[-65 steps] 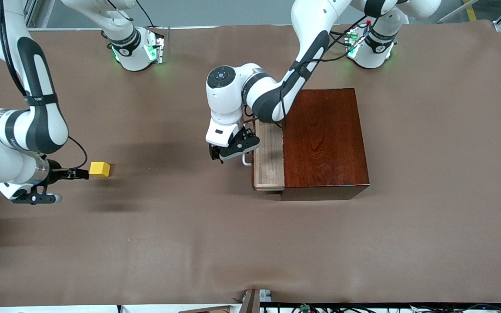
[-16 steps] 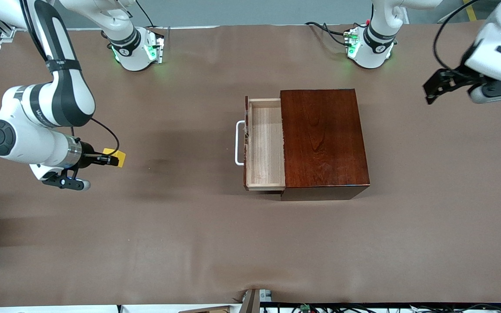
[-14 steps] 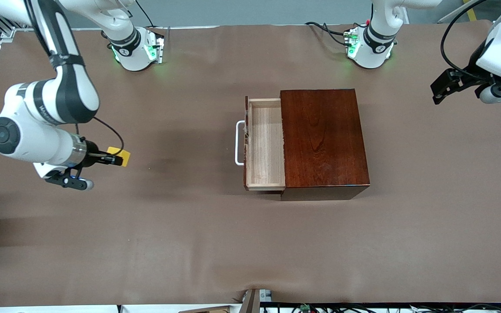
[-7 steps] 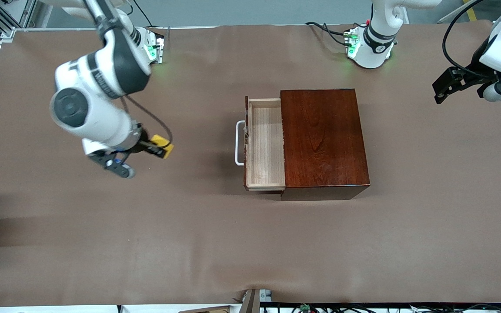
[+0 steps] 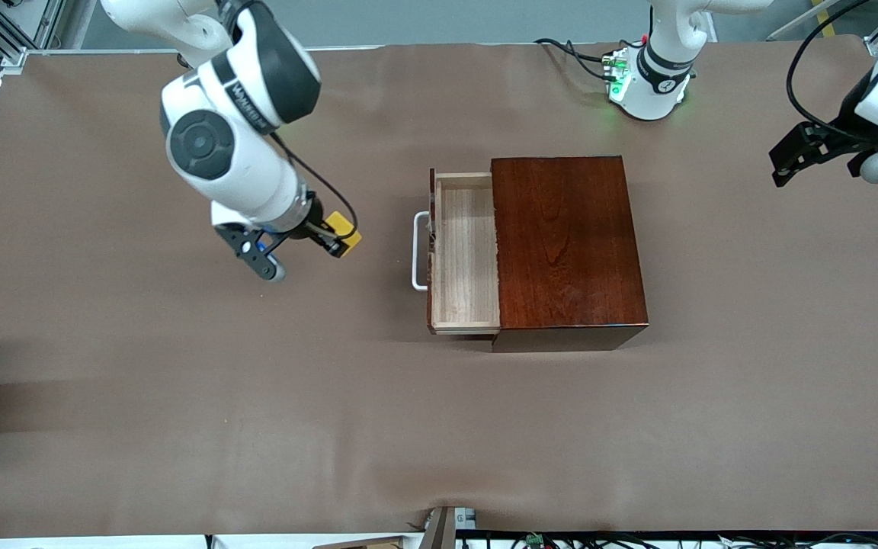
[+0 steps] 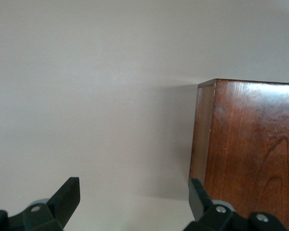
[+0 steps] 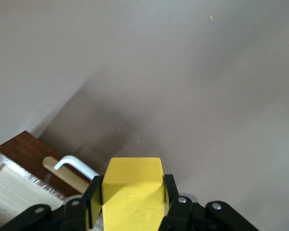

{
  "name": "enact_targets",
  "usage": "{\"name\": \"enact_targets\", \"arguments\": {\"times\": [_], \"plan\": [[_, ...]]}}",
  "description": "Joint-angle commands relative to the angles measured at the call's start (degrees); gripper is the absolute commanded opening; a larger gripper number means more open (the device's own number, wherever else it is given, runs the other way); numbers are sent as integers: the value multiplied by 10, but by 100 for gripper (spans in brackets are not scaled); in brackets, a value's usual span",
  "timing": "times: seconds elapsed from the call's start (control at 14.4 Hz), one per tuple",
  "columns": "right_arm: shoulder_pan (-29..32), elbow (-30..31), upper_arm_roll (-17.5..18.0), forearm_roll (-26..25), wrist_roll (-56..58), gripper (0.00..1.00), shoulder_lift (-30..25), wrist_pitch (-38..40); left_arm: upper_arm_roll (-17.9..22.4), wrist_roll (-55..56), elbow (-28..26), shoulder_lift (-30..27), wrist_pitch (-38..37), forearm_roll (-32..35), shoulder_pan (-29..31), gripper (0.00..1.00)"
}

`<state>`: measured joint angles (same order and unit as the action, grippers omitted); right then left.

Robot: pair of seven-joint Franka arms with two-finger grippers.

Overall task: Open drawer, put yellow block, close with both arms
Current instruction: 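Carry the yellow cube with the right gripper into the open drawer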

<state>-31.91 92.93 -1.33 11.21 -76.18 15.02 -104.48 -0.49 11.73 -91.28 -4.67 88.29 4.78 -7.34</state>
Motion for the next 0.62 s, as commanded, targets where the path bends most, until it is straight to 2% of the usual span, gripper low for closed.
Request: {"name": "enact_targets", "arguments": {"times": [0.0, 0.21, 0.56], "plan": [[-42, -21, -8, 18, -133, 0, 6, -1, -37, -15, -5, -1, 2, -14, 37, 100], [-66, -28, -8, 20, -261, 0, 34, -53, -38, -14, -5, -1, 2, -32, 36, 100], [-94, -77, -8, 18, -381, 0, 102, -55, -38, -14, -5, -1, 2, -49, 38, 100]]}}
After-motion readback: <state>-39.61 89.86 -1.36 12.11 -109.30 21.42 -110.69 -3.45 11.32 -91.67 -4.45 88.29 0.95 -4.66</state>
